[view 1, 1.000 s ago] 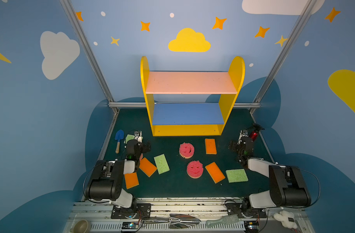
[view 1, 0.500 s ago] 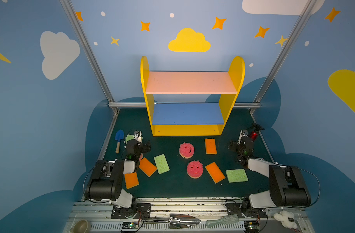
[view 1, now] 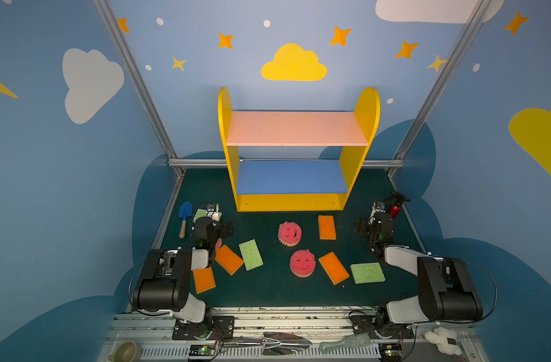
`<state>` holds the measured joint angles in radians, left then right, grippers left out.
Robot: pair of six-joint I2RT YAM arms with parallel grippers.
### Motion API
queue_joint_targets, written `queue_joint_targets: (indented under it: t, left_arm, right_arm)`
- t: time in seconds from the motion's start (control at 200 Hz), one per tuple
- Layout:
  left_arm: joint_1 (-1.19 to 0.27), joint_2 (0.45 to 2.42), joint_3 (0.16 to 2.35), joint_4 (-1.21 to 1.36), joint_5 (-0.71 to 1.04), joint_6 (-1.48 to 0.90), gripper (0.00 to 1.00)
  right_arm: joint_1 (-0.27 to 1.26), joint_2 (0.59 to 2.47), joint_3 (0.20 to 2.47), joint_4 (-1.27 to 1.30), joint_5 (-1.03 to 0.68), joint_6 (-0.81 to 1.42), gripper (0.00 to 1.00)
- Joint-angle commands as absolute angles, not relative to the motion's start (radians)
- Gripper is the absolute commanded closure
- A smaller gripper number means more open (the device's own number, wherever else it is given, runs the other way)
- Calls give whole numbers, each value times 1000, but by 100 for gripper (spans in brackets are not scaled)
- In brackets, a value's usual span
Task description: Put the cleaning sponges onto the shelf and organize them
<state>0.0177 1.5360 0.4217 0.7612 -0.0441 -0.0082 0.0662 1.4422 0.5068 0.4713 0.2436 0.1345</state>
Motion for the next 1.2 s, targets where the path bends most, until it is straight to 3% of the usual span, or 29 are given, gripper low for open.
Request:
queue_joint_targets:
  t: [0.0,0.2,0.355,0.536,0.741,0.846,0.961,1.096,1.196]
  left_arm:
    - [20,1511,427,769,-74,-37,0]
    - [18,1332,559,351,-77,5,0]
    - [13,1167,604,235,2,-48,0]
    - [-51,1042,789,-117,-9,-228,0]
    - [-324,879,784,-324,-127,-357,5]
    - [-449,862,752,-417,-194,-443,13]
    - [-566,894,703,-469,-269,-531,18]
    - [-584,917,611,-444,-242,-652,23]
    - [-581,932,555,-419,-206,-699,34]
  right_arm:
    - [65,1439,501,480,243,142,11]
    - [91,1318,474,461,269,51,12]
    - [84,1112,599,78,303,197,12]
    - [94,900,662,-161,10,280,16]
    - [121,674,635,-271,-260,372,27]
    - [203,670,659,-369,-374,417,29]
    - [348,690,612,-359,-367,471,26]
    - [554,800,547,-190,-341,560,32]
    - [702,955,583,-132,-259,563,32]
